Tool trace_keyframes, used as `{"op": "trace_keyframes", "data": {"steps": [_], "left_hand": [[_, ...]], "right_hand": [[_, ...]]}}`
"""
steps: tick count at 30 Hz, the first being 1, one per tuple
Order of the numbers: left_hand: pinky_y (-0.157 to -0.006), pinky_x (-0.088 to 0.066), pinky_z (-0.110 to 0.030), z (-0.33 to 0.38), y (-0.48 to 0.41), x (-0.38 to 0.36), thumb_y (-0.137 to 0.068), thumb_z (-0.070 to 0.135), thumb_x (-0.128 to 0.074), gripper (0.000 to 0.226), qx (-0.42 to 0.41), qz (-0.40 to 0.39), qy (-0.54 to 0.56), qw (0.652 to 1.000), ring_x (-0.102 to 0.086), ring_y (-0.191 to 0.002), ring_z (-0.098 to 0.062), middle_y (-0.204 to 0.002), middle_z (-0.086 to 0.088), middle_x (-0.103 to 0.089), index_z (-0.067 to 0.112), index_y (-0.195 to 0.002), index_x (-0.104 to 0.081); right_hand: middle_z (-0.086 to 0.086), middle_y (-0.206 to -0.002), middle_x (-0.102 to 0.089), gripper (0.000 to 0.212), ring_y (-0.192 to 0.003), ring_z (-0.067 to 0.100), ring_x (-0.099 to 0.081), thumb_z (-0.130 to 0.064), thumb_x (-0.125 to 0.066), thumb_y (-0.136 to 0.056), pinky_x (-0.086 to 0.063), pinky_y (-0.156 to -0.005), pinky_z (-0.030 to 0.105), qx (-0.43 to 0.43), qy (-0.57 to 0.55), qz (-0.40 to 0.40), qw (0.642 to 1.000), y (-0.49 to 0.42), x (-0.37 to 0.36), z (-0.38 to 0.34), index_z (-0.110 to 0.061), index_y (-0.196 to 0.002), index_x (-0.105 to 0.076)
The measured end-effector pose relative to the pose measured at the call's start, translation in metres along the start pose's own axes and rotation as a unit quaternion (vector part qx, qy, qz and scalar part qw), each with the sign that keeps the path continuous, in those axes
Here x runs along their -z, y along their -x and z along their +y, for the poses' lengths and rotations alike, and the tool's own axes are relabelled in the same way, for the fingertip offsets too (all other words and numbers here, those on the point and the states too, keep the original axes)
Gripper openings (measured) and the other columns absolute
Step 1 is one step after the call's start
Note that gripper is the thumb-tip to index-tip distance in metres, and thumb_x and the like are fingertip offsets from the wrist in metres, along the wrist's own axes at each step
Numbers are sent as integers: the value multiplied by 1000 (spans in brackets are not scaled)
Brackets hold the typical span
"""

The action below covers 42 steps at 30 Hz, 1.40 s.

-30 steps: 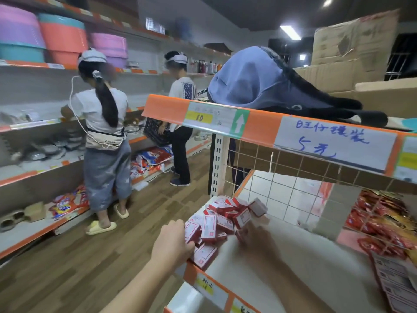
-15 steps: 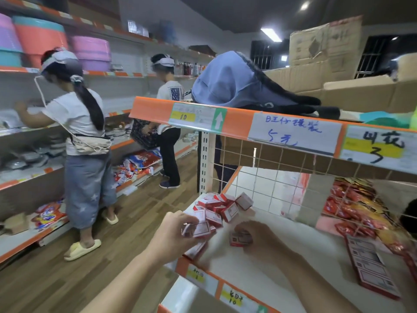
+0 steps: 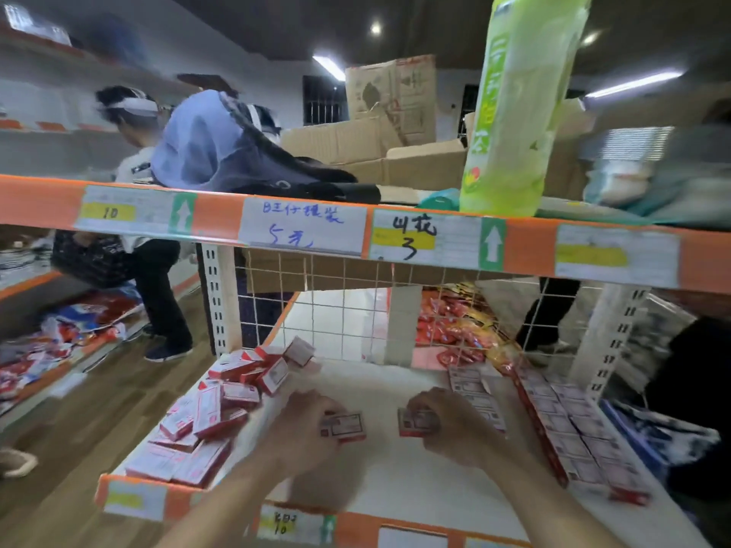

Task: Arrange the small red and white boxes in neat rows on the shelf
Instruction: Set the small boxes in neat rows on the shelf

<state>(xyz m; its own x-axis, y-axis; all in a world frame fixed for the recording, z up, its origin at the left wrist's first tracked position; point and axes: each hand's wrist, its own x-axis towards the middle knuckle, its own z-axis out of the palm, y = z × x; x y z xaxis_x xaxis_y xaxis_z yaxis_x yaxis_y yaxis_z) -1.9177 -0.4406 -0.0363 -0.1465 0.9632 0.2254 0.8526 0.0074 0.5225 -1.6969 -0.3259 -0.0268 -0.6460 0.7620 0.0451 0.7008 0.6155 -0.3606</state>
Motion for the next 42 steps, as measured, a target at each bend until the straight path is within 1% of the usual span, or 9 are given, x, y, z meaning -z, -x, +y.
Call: {"op": "trace_keyframes", "data": {"steps": [3,7,11,14,19,24,33,37,42], "left_hand": [[-69,-42,-20,19,-21,-25,-67,25,-68,18,-27,-40,2,999,-58,-82,-7,-81,13,-65,39,-79,-66],[-72,-32,-11,53,-42,-61,-66,26,-71,30,-85,-52,25,995,-50,-85,-10,-79,18,-51,30,-96,-71],[-71,-30,-7,89,-55,-94,-71,25,-75,28,-136,-70,51,987,-48,-84,-12,-78,18,-47,27,-99,-71],[-71,-34,-2,112,-62,-115,-71,24,-78,32,-153,-94,78,981,-48,-79,0,-85,17,-50,24,-102,-70],[-84,-55,-30,124,-75,-145,-59,32,-79,34,-99,-102,122,982,-64,-96,-18,-99,1,-60,25,-92,-71],[-85,-39,-7,117,-86,-163,-63,31,-87,60,-105,-104,70,987,-51,-102,-11,-103,9,-45,23,-118,-65],[-93,-49,-31,105,-77,-152,-67,32,-81,53,-69,-59,94,991,-52,-111,-12,-110,15,-46,33,-116,-60],[-84,-45,-11,98,-70,-142,-74,26,-72,43,-68,-43,118,990,-53,-89,3,-98,14,-54,30,-114,-59],[-92,-47,-23,92,-61,-146,-72,35,-61,48,-68,-99,92,989,-58,-104,-7,-112,17,-63,42,-119,-56]], "right_hand": [[-2,-122,-55,50,-116,17,-51,-8,-64,-72,-42,-89,23,-46,-14,9,999,24,12,30,-24,-120,-59],[-4,-115,-54,47,-108,17,-55,-7,-63,-75,-46,-79,24,-101,-19,32,994,58,31,61,-26,-117,-60],[-2,-115,-57,44,-105,19,-57,-9,-65,-71,-51,-85,31,-125,-45,52,990,91,48,86,-23,-114,-62],[0,-117,-59,46,-107,20,-57,-23,-71,-73,-49,-91,34,-129,-61,64,988,110,55,103,-21,-118,-61],[1,-122,-59,45,-113,18,-52,-33,-67,-80,-39,-95,26,-115,-22,76,990,125,63,113,-21,-122,-60],[4,-117,-62,38,-110,21,-52,-25,-65,-78,-42,-94,31,-79,-15,74,994,121,57,108,-19,-116,-63],[3,-116,-64,45,-108,22,-56,-8,-55,-70,-49,-91,35,-34,-34,46,998,95,23,100,-21,-111,-65],[-2,-120,-56,39,-113,20,-49,-10,-59,-75,-45,-96,32,-41,-34,49,997,87,7,102,-24,-111,-65],[-4,-117,-48,50,-114,20,-44,-21,-58,-66,-43,-96,28,-74,-43,105,991,82,-7,108,-29,-115,-60]]}}
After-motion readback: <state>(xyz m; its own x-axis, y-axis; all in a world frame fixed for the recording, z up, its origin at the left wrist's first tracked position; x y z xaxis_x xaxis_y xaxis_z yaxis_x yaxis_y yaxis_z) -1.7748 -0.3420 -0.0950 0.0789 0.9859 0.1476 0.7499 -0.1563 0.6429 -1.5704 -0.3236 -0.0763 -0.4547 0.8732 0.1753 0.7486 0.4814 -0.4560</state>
